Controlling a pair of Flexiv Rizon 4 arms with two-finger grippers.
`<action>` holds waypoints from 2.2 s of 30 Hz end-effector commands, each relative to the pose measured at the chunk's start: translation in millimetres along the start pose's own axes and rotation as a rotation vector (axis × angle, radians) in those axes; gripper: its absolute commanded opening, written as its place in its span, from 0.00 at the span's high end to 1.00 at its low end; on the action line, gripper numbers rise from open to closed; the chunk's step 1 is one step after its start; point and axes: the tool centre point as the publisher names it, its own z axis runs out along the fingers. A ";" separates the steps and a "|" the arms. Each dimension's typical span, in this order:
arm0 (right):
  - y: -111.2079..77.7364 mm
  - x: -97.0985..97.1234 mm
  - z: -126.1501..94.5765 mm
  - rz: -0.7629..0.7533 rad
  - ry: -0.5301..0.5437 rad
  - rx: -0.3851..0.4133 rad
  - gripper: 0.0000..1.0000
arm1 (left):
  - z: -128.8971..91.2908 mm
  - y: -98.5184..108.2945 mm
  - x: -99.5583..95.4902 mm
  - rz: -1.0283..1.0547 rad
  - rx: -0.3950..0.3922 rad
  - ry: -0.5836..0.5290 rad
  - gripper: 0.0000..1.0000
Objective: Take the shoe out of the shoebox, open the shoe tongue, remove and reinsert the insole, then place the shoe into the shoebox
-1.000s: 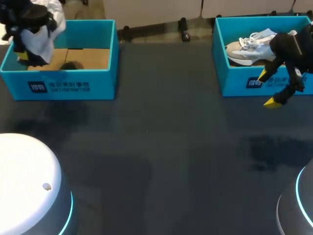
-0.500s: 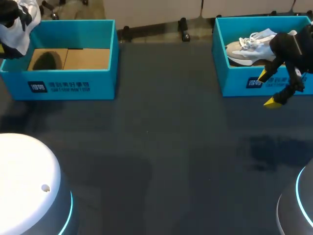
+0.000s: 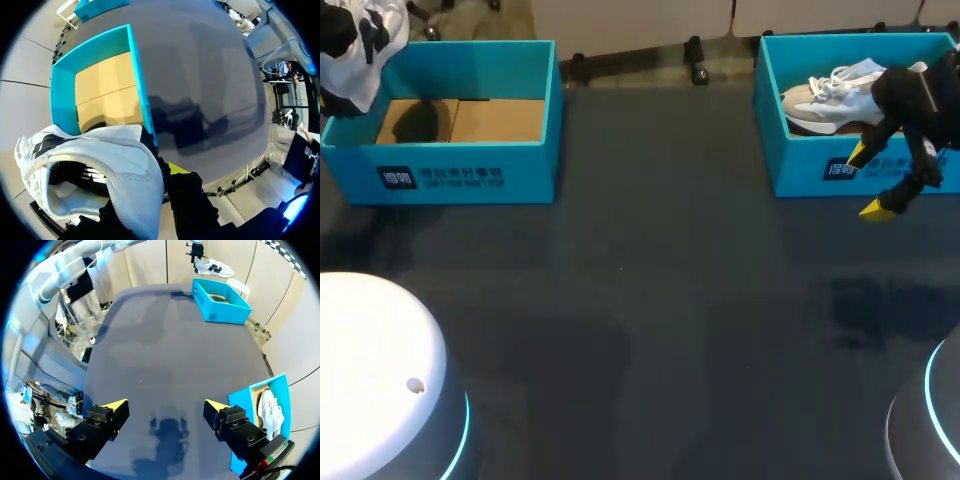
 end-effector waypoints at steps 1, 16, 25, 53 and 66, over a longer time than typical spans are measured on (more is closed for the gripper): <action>0.3 -1.5 0.9 0.001 0.003 0.002 0.00 | -1.5 -0.1 1.7 0.000 -0.002 -0.004 1.00; 0.3 -1.5 0.9 0.001 0.003 0.002 0.00 | -1.5 -0.1 1.7 0.000 -0.002 -0.004 1.00; 0.3 -1.5 0.9 0.001 0.003 0.002 0.00 | -9.1 -14.6 4.9 0.178 0.014 0.013 1.00; 0.3 -1.5 0.9 0.001 0.003 0.002 0.00 | -26.9 42.8 6.9 1.131 -0.119 0.020 1.00; 0.3 -1.5 0.9 0.001 0.003 0.002 0.00 | -29.6 55.2 -28.3 1.271 -0.017 0.030 1.00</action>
